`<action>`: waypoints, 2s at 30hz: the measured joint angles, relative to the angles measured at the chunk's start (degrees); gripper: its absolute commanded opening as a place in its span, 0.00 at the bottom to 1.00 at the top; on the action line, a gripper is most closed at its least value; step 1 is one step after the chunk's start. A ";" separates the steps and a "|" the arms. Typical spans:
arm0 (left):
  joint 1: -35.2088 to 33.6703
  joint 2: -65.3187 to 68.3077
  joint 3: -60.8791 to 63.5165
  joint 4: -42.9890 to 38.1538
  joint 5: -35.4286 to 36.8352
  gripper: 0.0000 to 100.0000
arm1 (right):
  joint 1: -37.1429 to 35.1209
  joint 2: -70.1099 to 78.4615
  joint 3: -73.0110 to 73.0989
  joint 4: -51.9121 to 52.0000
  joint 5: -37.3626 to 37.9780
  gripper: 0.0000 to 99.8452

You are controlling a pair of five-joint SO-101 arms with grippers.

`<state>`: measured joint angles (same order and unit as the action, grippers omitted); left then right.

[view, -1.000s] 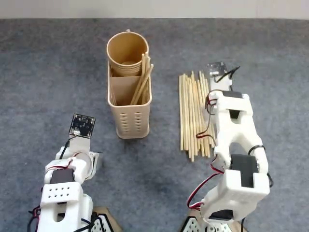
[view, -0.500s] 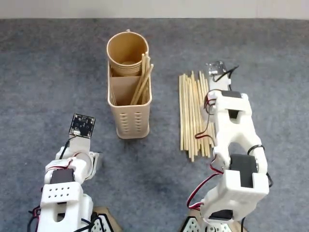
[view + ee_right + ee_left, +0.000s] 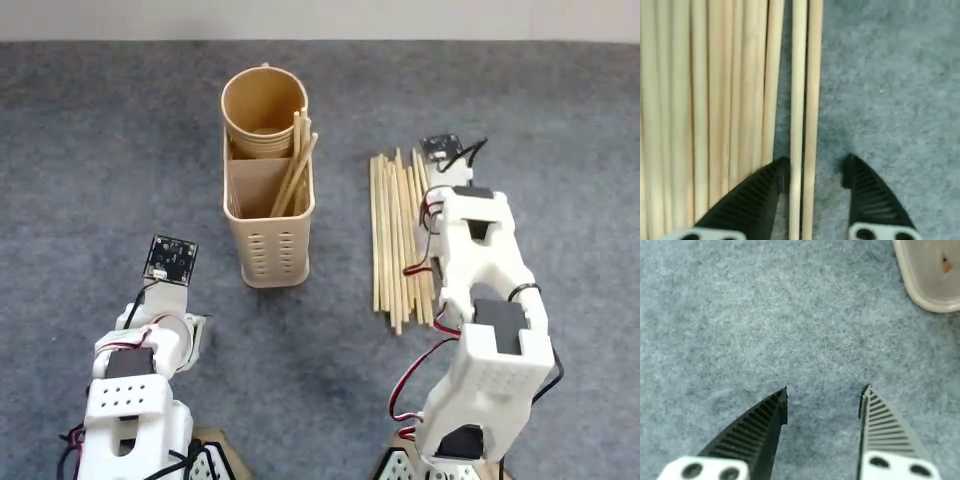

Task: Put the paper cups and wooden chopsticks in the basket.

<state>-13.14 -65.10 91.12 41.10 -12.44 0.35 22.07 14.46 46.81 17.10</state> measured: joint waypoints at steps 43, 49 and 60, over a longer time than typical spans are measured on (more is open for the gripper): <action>0.18 -0.18 0.18 0.00 0.00 0.26 | -38.68 -74.02 39.74 -56.18 -17.32 0.01; 0.18 -0.18 0.18 0.00 0.00 0.26 | -38.68 -74.02 41.58 -57.05 -17.05 0.11; 0.18 -0.18 0.18 0.00 0.00 0.26 | -38.33 -74.02 41.58 -57.05 -15.56 0.17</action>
<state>-12.97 -65.27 91.30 41.10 -12.44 -37.98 -51.96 56.04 -10.24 1.54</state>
